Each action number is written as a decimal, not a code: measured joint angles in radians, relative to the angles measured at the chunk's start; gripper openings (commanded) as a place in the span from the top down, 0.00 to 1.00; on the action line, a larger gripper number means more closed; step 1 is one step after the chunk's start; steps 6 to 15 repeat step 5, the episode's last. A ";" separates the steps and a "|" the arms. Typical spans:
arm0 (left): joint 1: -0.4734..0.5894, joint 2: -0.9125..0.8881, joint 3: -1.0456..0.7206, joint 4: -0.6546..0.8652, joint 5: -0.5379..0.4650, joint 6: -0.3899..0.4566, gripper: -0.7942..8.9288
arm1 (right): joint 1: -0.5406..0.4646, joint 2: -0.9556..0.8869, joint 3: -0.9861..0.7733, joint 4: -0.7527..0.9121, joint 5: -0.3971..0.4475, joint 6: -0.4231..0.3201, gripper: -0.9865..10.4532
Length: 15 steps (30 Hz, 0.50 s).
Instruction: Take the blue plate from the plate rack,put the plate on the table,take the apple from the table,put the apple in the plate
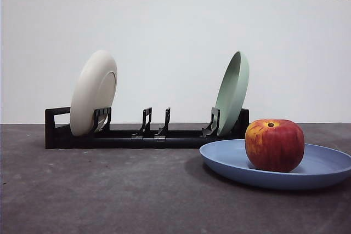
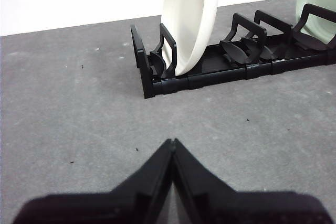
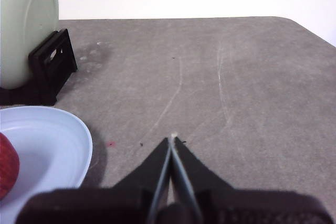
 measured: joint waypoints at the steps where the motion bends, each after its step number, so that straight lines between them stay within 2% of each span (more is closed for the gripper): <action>1: 0.000 0.000 0.000 0.000 0.000 0.000 0.92 | 0.000 0.000 0.000 0.000 0.000 0.000 0.91; 15: 0.000 0.000 0.000 0.000 0.000 0.000 0.92 | 0.000 0.000 0.000 0.000 0.000 0.000 0.91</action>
